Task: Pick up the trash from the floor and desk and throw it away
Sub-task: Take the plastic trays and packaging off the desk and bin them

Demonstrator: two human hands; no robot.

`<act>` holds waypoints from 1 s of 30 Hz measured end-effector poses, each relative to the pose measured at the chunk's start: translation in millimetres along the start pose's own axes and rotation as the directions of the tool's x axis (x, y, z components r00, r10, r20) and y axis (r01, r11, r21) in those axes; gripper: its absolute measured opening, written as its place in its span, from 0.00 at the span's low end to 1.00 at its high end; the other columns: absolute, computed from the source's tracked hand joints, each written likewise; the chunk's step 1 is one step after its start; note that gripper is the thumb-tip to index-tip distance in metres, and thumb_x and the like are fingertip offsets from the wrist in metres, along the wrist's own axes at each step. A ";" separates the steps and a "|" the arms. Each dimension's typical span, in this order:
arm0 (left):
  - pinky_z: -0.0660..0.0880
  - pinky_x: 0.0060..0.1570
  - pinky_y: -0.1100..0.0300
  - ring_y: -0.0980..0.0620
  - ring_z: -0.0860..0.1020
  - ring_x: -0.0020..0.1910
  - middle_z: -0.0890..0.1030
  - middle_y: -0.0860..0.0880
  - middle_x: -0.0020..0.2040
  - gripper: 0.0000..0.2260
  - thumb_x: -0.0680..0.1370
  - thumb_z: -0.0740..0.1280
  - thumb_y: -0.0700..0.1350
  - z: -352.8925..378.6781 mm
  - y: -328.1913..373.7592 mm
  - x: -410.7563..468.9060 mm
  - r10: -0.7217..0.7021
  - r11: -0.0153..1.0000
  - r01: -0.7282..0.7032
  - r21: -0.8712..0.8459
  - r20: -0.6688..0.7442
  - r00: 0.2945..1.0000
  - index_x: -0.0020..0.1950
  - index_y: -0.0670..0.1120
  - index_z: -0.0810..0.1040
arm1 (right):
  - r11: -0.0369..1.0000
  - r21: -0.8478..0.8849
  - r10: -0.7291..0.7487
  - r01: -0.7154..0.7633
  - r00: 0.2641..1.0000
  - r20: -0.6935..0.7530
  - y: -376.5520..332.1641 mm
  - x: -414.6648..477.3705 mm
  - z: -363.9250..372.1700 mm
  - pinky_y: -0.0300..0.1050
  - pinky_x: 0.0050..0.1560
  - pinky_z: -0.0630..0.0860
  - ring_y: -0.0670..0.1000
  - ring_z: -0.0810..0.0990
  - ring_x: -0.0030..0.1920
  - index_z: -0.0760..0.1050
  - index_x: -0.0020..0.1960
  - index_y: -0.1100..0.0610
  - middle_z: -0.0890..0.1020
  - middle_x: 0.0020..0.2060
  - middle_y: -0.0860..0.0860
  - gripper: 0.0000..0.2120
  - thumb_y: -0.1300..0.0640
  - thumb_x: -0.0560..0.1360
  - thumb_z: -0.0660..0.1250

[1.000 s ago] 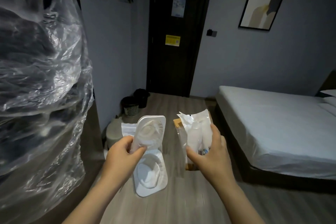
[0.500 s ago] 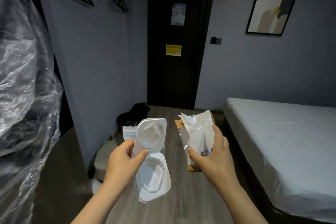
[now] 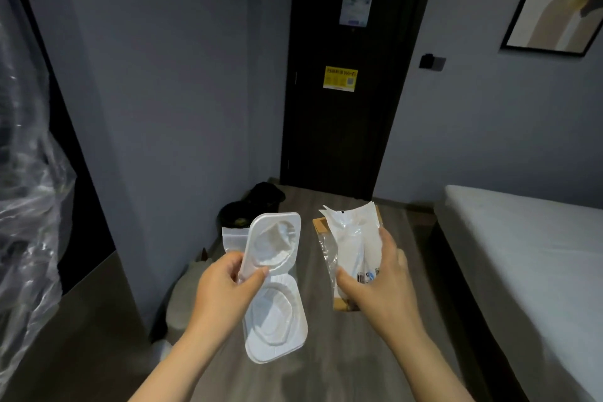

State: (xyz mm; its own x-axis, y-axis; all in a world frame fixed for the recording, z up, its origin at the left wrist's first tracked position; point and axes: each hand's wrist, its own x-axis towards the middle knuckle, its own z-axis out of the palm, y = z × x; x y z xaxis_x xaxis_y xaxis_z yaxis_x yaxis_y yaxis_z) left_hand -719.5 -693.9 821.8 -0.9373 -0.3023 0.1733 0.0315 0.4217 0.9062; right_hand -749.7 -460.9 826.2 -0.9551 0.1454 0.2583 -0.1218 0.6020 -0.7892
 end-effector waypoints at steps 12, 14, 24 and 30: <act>0.70 0.32 0.68 0.58 0.80 0.38 0.83 0.55 0.39 0.05 0.72 0.72 0.47 12.4 -56.3 197.2 -0.109 0.993 0.106 0.048 0.064 0.992 0.46 0.52 0.79 | 0.999 -0.001 0.040 -0.040 0.998 0.051 -0.8 167.3 115.1 0.50 0.40 0.82 0.49 0.77 0.51 0.51 0.72 0.35 0.64 0.50 0.40 0.48 0.39 0.58 0.72; 0.70 0.33 0.67 0.59 0.80 0.38 0.83 0.55 0.39 0.05 0.72 0.72 0.46 23.4 -63.9 227.0 -0.120 0.992 0.117 0.051 0.071 0.990 0.47 0.52 0.79 | 0.999 0.002 0.037 -0.038 0.997 0.064 7.7 197.0 128.3 0.51 0.42 0.82 0.49 0.76 0.54 0.51 0.72 0.36 0.65 0.52 0.42 0.48 0.39 0.58 0.72; 0.69 0.32 0.64 0.57 0.78 0.35 0.81 0.54 0.37 0.05 0.73 0.72 0.46 100.5 -75.4 401.9 -0.149 0.980 0.142 0.137 0.040 0.988 0.42 0.53 0.77 | 0.998 0.046 0.036 -0.042 0.992 0.125 50.5 392.8 183.9 0.56 0.56 0.78 0.52 0.71 0.62 0.49 0.75 0.41 0.64 0.55 0.43 0.51 0.37 0.59 0.72; 0.71 0.35 0.65 0.57 0.79 0.39 0.82 0.54 0.41 0.04 0.75 0.69 0.45 140.6 -74.0 498.8 -0.152 0.979 0.149 0.139 0.011 0.988 0.47 0.54 0.77 | 0.998 0.065 -0.009 -0.002 0.986 0.168 63.3 504.5 206.4 0.54 0.47 0.82 0.52 0.73 0.58 0.50 0.75 0.42 0.65 0.56 0.44 0.51 0.39 0.60 0.75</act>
State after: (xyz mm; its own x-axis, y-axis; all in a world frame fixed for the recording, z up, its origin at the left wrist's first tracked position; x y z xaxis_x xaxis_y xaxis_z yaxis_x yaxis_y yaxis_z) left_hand -1238.1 -755.7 787.0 -0.9349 -0.3537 0.0293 -0.1572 0.4866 0.8594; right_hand -1295.0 -511.5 791.5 -0.9858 0.0061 0.1678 -0.1370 0.5490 -0.8246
